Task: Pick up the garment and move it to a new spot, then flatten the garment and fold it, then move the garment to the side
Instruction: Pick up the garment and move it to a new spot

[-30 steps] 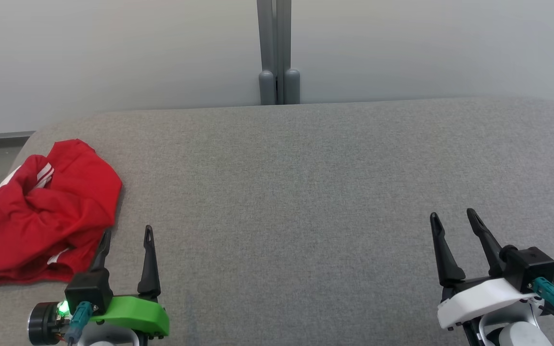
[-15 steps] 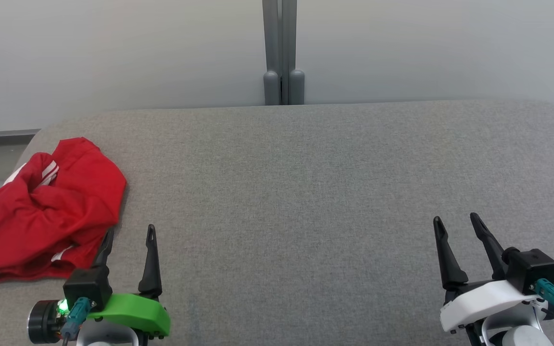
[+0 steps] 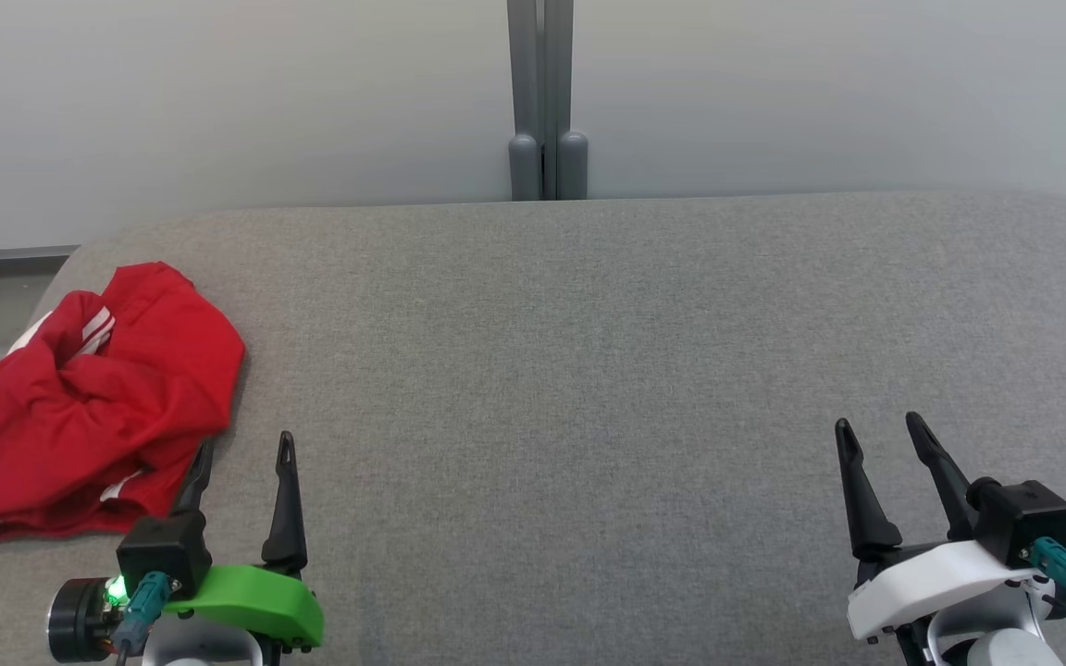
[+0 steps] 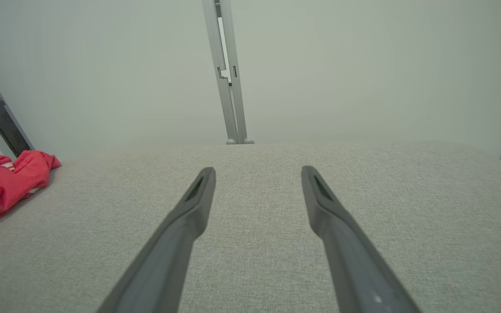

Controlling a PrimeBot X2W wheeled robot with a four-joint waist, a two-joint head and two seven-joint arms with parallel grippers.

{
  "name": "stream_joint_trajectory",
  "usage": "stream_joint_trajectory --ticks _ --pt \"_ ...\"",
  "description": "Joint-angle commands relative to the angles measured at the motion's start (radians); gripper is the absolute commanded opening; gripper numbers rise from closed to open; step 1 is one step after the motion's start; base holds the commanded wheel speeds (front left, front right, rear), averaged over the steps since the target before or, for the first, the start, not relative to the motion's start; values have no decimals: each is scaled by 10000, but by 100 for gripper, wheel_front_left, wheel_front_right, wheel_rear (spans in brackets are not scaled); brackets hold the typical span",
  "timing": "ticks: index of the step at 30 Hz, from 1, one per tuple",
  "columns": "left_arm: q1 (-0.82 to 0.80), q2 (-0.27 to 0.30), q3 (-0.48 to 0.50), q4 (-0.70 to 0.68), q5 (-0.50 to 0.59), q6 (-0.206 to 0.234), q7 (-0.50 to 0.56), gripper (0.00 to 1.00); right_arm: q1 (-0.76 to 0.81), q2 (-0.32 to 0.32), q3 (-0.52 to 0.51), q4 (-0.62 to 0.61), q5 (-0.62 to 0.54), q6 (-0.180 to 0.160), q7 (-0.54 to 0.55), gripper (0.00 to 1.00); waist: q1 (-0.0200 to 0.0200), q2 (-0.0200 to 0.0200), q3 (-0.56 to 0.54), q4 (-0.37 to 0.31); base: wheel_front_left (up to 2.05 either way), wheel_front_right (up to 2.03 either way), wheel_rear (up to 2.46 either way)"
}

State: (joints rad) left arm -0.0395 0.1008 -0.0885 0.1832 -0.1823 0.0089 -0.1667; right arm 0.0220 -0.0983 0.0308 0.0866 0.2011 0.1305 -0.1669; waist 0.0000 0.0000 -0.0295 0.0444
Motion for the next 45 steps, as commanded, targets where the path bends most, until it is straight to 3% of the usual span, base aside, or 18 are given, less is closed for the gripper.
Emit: stream_joint_trajectory --ticks 1,14,45 --pt "157 80 5 -8 -26 51 -12 100 147 19 -25 -11 76 4 28 100 0 0 -10 25 0 0 0" --pt "281 276 78 -236 -76 265 -1 100 198 38 70 50 145 4 -26 100 0 0 -11 732 0 0 0" --pt "591 731 416 -415 -359 747 46 100 -24 282 916 240 244 2 -176 100 0 0 211 4040 0 0 0"
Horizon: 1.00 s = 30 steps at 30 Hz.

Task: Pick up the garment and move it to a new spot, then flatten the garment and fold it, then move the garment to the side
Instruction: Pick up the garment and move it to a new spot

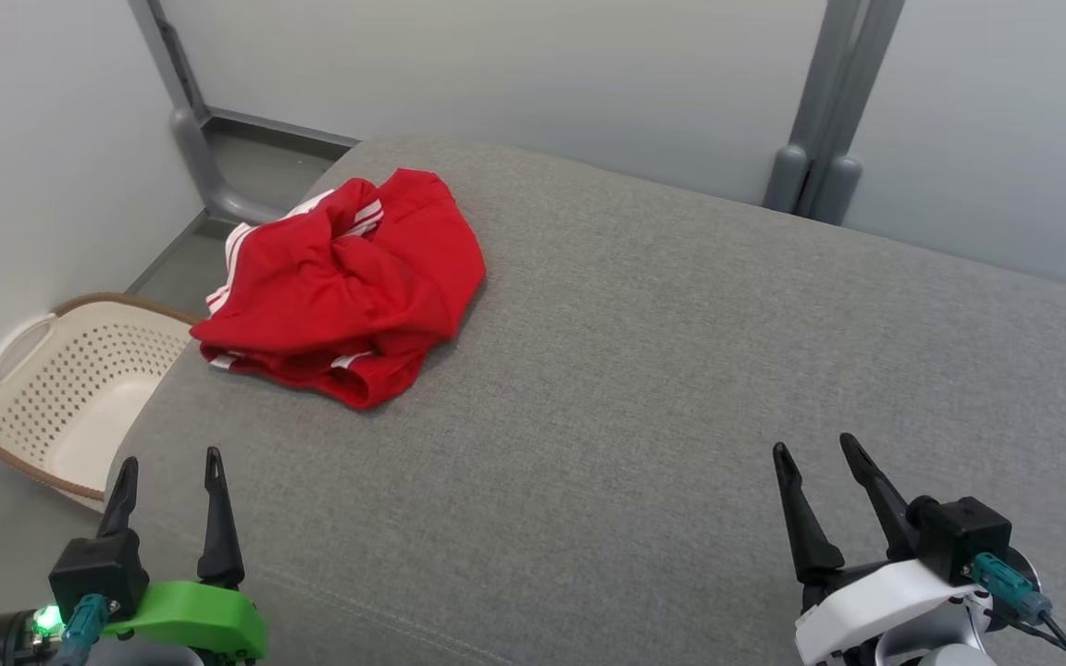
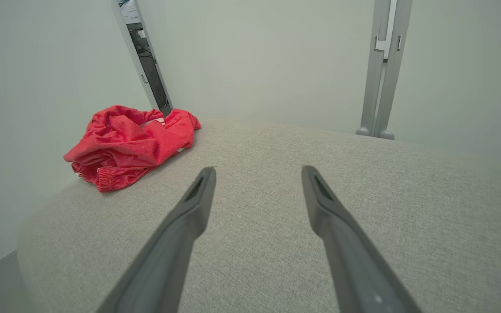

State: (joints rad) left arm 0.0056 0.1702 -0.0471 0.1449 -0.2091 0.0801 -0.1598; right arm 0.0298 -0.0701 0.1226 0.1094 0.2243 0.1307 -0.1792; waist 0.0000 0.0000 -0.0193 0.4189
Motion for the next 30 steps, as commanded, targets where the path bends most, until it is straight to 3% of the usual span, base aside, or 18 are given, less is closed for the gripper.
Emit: stream_joint_trajectory --ticks 1,17,30 --pt "156 42 0 -61 -95 71 -17 100 -117 10 30 8 -7 1 -40 100 0 0 131 374 0 0 0" --pt "190 4 41 51 -224 266 -224 100 -243 -129 284 135 115 1 -31 100 0 0 203 659 0 0 0" --pt "-1732 616 144 374 -387 -156 -269 100 -554 -560 -192 -10 -113 1 110 100 0 0 1118 -383 0 0 0"
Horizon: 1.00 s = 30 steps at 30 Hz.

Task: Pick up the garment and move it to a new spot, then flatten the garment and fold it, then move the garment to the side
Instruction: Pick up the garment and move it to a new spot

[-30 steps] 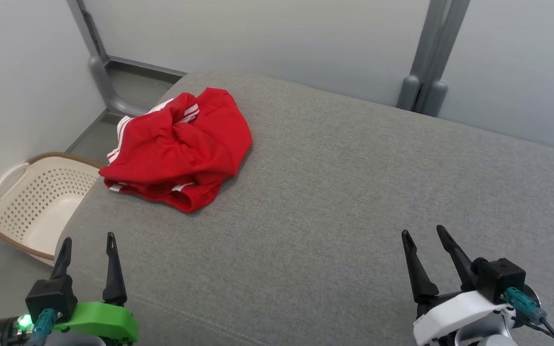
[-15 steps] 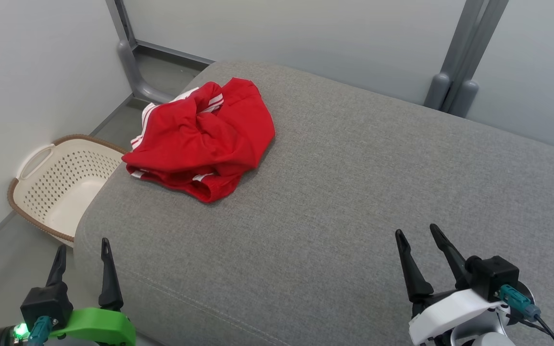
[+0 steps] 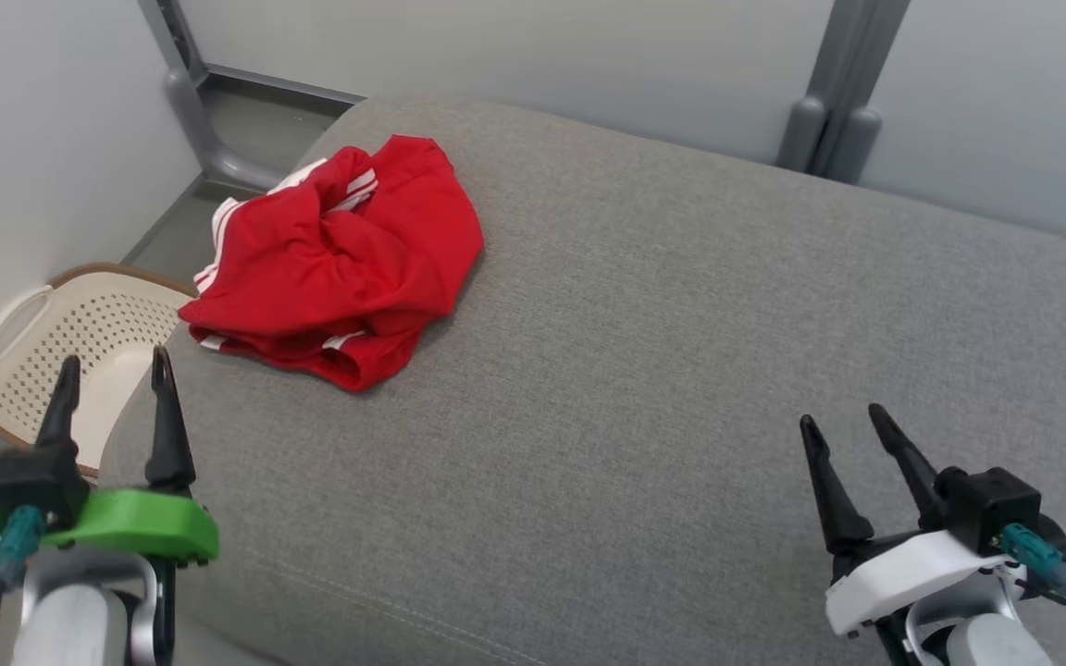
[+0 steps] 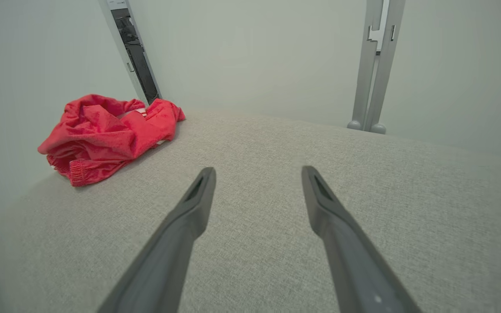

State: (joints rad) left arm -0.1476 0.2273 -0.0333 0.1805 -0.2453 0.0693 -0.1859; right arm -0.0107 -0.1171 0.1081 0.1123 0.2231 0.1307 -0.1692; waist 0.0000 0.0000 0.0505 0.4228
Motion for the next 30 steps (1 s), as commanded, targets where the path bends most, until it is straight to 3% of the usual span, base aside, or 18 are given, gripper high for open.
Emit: stream_joint_trajectory --ticks 1,10,18,27,30 --pt "-464 125 -15 64 14 -95 61 100 -160 -184 -146 -60 -125 1 37 100 0 0 540 -528 0 0 0" --pt "-3195 736 335 182 -235 -253 355 100 -497 -1168 -1262 -700 -238 -1 221 100 0 0 2222 -1944 0 0 0" --pt "-4847 1242 1109 1117 -952 -335 471 100 -637 -1556 -2375 -1451 -273 1 297 100 0 0 3547 -3021 0 0 0" --pt "-5564 1770 1246 3349 -1394 -717 1264 100 -527 -1647 -2717 -1811 -221 -1 362 100 0 0 4009 -3423 0 0 0" --pt "-5613 1959 1175 4216 -1348 -624 1753 100 -555 -1664 -2739 -1853 -240 -1 416 100 0 0 3982 -3410 0 0 0"
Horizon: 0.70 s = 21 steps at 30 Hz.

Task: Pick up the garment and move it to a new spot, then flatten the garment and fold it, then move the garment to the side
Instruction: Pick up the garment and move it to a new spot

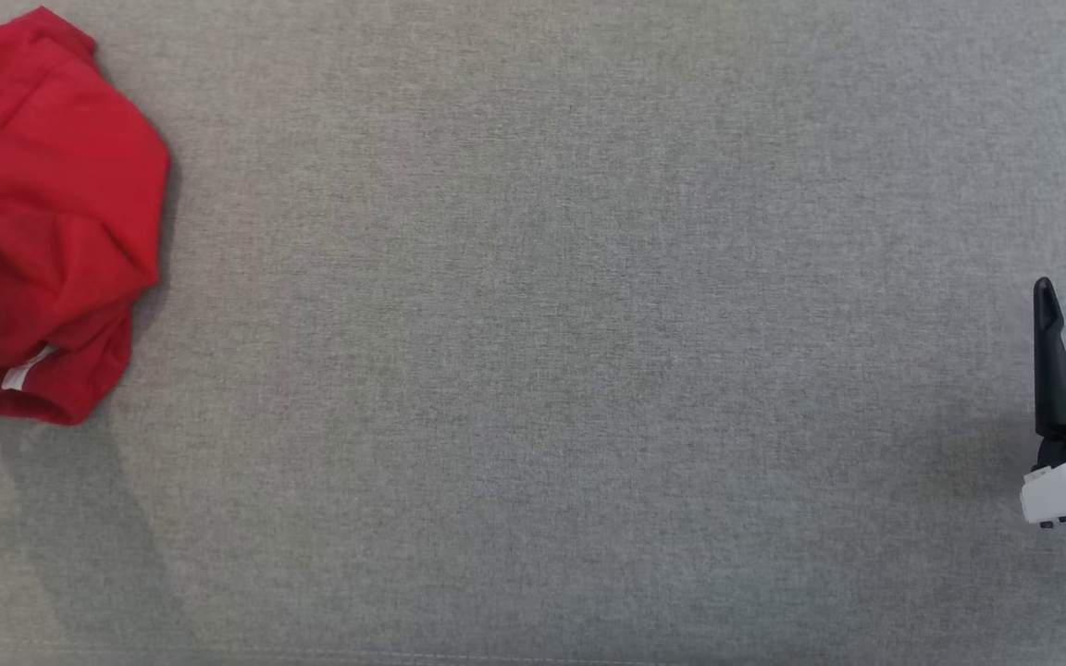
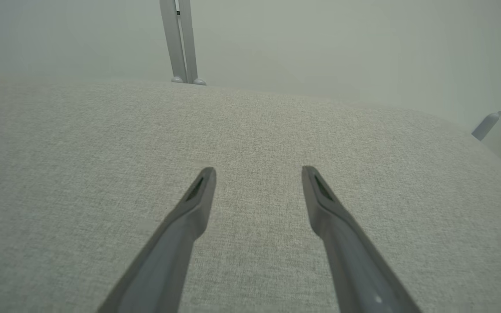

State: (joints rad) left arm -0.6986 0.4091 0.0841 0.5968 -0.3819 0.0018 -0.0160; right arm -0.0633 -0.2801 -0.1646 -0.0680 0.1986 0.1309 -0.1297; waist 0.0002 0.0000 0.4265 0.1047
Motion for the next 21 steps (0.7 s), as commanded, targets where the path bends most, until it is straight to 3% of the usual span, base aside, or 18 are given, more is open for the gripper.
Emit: stream_joint_trajectory --ticks 1,9,12,13,14,21 --pt "-109 134 -20 376 -48 47 321 100 -36 -27 -13 -66 -15 -1 36 100 -2 0 194 -212 0 0 0" --pt "-118 71 -138 1842 -604 -394 1963 100 42 32 84 -148 -54 -1 141 100 -2 0 6 -40 0 0 0" --pt "-103 26 -153 2081 -708 -479 2056 100 -14 45 162 -112 -31 -3 159 100 -2 0 -28 -31 0 0 0" --pt "-35 -7 -195 2217 -739 -534 2137 47 -41 52 194 -85 -15 -3 154 100 -2 0 -46 -46 0 0 0" --pt "7 -5 -216 2288 -755 -553 2124 1 -65 59 231 -54 -2 -1 142 100 -2 0 -70 -68 0 0 0" --pt "7 194 -277 2560 -701 -656 1603 0 -77 205 392 221 81 -1 10 100 -2 0 -455 -180 0 0 0"
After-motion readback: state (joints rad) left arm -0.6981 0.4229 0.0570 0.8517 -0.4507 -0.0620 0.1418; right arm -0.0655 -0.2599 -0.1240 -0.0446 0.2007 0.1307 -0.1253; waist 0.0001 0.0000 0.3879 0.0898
